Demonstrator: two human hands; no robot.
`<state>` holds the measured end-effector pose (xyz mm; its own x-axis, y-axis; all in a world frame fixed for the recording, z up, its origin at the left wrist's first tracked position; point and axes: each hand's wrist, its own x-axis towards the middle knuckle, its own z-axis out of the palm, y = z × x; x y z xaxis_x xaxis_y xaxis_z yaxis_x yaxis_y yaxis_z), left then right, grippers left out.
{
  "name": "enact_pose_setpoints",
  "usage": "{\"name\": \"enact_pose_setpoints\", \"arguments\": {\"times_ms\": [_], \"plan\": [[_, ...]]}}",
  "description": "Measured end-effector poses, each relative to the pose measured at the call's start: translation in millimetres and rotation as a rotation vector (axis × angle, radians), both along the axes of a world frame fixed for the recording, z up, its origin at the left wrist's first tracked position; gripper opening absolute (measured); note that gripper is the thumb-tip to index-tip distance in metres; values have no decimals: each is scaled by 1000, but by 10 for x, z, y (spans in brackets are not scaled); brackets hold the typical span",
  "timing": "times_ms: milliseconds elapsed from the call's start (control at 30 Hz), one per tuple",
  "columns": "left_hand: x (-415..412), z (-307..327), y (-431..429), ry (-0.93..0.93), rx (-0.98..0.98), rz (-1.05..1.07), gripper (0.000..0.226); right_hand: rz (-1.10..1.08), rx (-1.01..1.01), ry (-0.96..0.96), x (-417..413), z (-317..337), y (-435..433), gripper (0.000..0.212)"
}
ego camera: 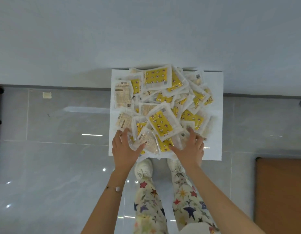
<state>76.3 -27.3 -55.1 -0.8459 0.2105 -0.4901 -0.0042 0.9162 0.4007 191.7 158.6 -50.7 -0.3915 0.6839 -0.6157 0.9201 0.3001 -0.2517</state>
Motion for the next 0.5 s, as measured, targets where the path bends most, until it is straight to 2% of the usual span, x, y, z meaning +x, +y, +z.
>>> {"name": "enact_pose_setpoints", "arguments": {"times_ms": [100, 233, 333, 433, 500], "plan": [[87, -60, 72, 42, -14, 19, 103, -55, -51, 123, 59, 3, 56, 89], [182, -115, 170, 57, -33, 14, 101, -199, -142, 277, 122, 66, 190, 56], [196, -149, 164, 119, -26, -7, 91, -281, -169, 286, 136, 82, 291, 44], [237, -180, 162, 198, -14, -94, 76, -455, -210, 308, 173, 104, 364, 19], [276, -184, 205, 196, -12, -90, 71, -557, -228, 328, 238, 86, 424, 13]]}}
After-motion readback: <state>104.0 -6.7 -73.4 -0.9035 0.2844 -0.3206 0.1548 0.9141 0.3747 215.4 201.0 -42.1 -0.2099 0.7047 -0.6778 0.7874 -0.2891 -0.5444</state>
